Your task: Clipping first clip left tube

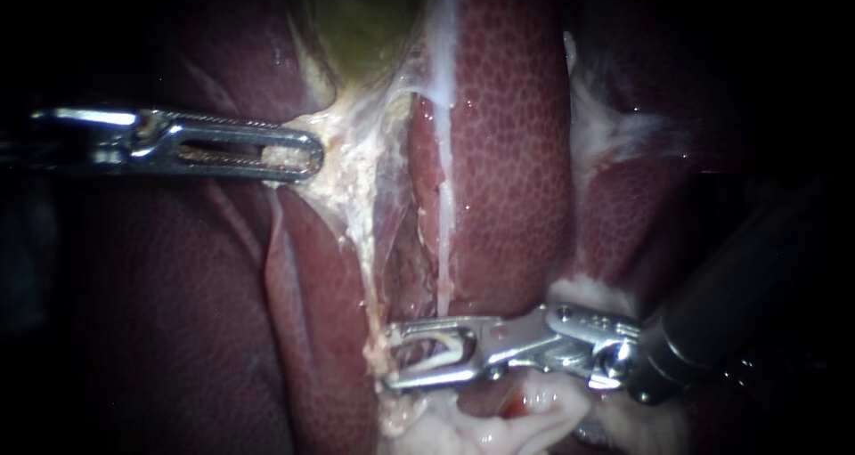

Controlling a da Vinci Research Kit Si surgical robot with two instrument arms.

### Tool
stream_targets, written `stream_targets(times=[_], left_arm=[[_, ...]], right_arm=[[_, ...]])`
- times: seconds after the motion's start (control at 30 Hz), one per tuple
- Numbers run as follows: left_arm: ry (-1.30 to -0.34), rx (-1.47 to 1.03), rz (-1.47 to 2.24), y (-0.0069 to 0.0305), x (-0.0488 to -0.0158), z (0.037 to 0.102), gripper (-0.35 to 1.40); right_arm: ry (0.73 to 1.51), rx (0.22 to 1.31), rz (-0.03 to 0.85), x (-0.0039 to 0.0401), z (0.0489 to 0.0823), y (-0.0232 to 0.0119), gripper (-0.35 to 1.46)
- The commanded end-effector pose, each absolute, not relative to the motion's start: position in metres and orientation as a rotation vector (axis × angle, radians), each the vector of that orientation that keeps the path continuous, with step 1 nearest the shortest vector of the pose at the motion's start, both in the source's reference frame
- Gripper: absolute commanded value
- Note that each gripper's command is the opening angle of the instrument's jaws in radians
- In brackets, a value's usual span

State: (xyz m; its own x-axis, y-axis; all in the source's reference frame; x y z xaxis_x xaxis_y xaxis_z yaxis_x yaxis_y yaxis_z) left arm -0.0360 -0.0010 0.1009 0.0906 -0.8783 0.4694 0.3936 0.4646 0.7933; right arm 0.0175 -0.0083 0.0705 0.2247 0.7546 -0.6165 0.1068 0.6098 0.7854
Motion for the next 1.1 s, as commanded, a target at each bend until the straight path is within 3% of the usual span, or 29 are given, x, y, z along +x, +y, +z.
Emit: stream_targets(times=[0.03,1.1], left_arm=[[-1.107,0.544,-1.017,-0.001,-0.036,0.1009,-0.35],[-1.107,0.541,-1.02,-0.001,-0.0361,0.1009,-0.35]], right_arm=[[1.288,0.839,0.536,0.0174,0.0703,-0.0081,0.35],[1.294,0.789,0.539,0.022,0.0721,-0.0073,0.55]])
